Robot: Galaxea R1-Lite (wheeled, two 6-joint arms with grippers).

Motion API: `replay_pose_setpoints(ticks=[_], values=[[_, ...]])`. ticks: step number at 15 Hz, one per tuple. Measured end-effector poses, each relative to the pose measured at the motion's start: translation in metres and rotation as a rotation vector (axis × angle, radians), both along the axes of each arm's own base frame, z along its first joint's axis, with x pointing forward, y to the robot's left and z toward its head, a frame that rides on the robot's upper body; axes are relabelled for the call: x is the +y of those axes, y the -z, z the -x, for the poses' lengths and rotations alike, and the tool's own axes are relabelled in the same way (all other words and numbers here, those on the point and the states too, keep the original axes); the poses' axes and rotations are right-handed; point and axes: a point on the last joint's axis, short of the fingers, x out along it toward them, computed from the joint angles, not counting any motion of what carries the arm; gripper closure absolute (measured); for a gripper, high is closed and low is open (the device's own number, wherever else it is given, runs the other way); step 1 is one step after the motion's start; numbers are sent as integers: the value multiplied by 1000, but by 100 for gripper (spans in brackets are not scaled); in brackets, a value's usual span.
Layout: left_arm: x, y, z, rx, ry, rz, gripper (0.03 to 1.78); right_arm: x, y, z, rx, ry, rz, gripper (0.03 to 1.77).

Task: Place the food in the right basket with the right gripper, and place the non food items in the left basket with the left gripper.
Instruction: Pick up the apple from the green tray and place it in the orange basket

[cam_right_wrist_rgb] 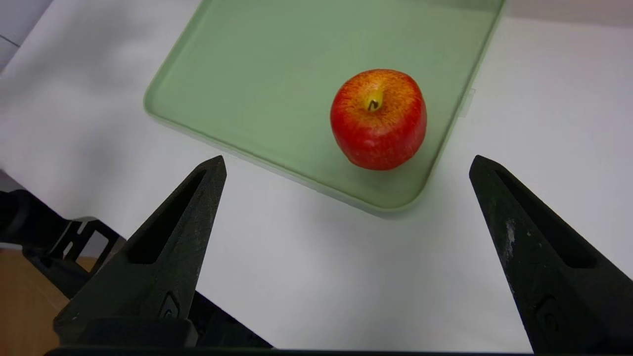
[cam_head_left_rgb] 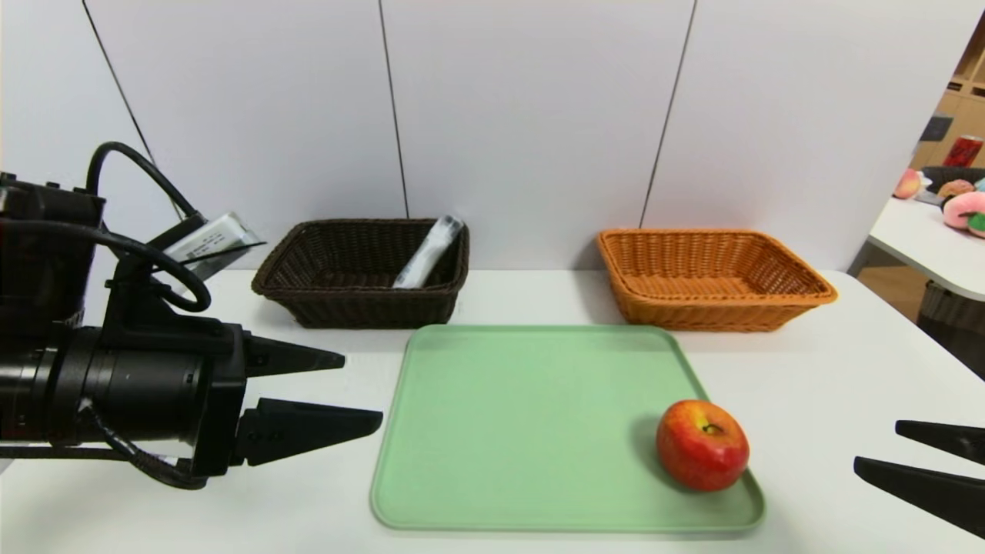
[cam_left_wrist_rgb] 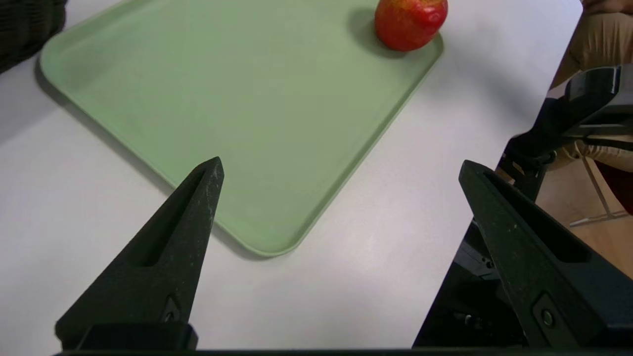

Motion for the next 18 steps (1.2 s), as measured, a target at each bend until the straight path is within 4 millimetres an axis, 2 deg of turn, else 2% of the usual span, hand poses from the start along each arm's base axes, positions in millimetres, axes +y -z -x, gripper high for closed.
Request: replay_pose_setpoints(ticks=[4, 7, 14, 18], values=[[-2, 14, 10, 44, 22, -17, 12, 9, -2, -13, 32, -59, 10, 10], [-1, 19, 12, 49, -7, -41, 12, 17, -1, -30, 79, -84, 34, 10], [-1, 20, 1, 1, -205, -160, 12, 40, -9, -79, 185, -29, 164, 10], [-3, 26, -5, 14, -238, -196, 12, 53, -14, -96, 303, 9, 281, 10]])
